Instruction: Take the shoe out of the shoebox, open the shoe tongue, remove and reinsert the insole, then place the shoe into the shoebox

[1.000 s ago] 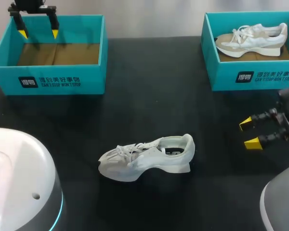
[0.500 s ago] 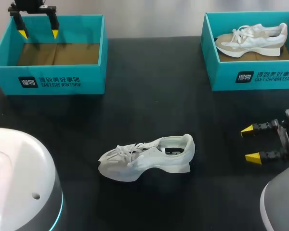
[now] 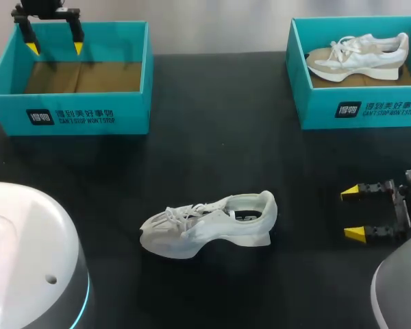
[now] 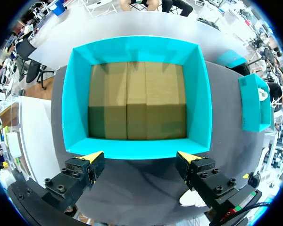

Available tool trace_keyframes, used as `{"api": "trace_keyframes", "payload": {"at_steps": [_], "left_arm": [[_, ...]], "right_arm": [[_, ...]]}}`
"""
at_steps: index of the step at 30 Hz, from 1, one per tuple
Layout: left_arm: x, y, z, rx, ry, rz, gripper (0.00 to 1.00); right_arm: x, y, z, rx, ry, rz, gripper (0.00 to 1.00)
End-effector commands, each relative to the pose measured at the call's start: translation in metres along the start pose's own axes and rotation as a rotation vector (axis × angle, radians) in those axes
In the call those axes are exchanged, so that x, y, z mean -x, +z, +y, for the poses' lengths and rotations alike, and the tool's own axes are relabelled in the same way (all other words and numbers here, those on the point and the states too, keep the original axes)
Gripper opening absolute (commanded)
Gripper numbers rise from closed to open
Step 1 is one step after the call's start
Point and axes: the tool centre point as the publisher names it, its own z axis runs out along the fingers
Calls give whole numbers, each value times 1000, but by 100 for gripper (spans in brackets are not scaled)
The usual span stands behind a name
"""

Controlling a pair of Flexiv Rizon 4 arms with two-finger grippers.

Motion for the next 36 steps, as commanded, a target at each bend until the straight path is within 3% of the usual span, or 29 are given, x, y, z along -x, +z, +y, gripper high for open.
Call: {"api": "trace_keyframes", "payload": {"at_steps": [1,5,10,19,27,36], "left_arm": [[0,0,0,0,0,0,100],[0,0,0,0,0,0,100],[0,0,0,0,0,0,100],[0,0,0,0,0,0,100],[0,0,0,0,0,0,100],[0,0,0,0,0,0,100]], "right_arm": [[0,0,1,-4,0,-1,100],[0,0,1,-4,0,-1,100],[7,3,-17,54,-56,-13,100],[23,10,-33,38,-83,-31,100],[27,23,-30,60,-150,-14,100],[16,57,-19,85,-165,28,100]]}}
